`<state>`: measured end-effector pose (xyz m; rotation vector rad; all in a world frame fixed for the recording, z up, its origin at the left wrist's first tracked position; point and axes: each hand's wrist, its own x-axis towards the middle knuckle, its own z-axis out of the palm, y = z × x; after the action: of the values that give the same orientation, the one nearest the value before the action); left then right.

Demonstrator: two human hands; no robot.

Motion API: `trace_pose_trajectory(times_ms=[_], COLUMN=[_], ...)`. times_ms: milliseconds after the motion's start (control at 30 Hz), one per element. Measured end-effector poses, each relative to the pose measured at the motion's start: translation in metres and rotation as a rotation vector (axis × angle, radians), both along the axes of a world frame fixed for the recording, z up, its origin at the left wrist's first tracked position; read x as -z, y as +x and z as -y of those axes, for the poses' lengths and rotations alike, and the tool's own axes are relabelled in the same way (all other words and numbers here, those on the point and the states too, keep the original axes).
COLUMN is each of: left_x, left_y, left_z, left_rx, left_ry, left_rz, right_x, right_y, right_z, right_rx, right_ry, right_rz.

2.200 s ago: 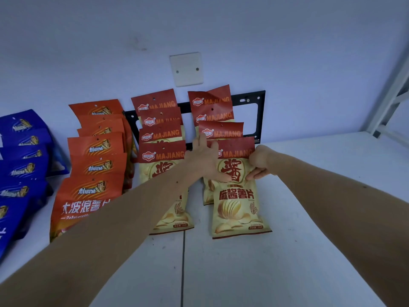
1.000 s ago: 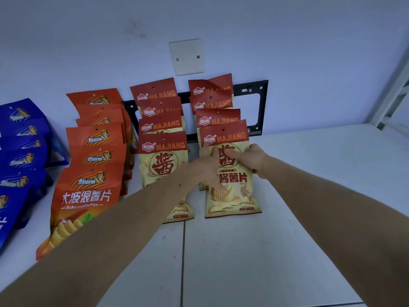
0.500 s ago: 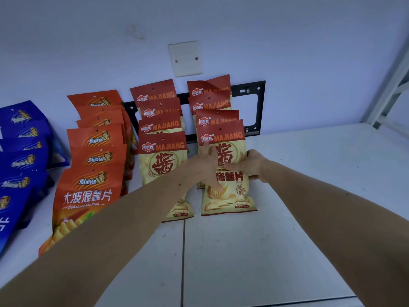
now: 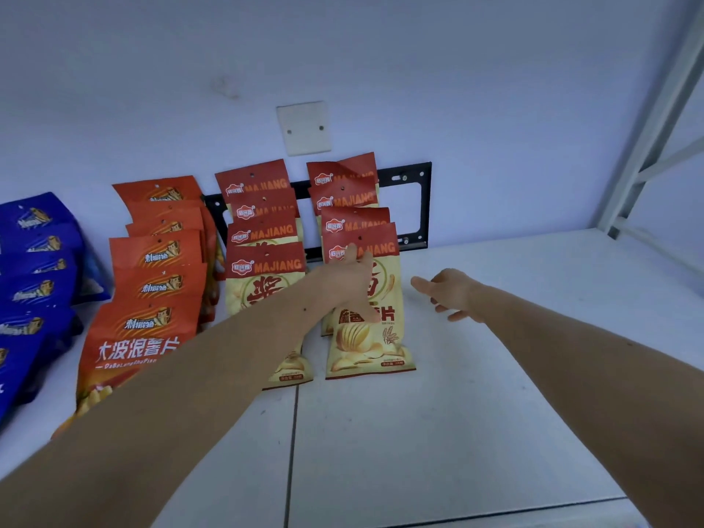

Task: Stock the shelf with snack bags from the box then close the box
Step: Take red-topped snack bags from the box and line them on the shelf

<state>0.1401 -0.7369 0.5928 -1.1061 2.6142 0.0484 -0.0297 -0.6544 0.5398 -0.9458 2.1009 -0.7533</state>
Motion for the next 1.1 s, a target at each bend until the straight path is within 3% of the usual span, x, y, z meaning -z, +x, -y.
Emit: trace_pose_trajectory(times_ms=[133,600,1100], left_x=[0.006,0.018,0.050], left_y=[-0.010,-0.013,-0.002], left_z=[-0.011,-0.099,-0.275], left_rx=[0.024,0.207,0.456], left_ry=[-0.049,-0.102,-0.055], left_rz=[0.028,-0.090,-0.052], right_x=[-0.002,-0.002,0.038], right_y=[-0.015,-0.017,0.022], right_z=[-0.016,-0.116,-0.325], right_rx=[-0.051,-0.107,0.088], right_ry=[0.091,0.163,0.121], right_rz=[-0.248,-0.678,-0.712])
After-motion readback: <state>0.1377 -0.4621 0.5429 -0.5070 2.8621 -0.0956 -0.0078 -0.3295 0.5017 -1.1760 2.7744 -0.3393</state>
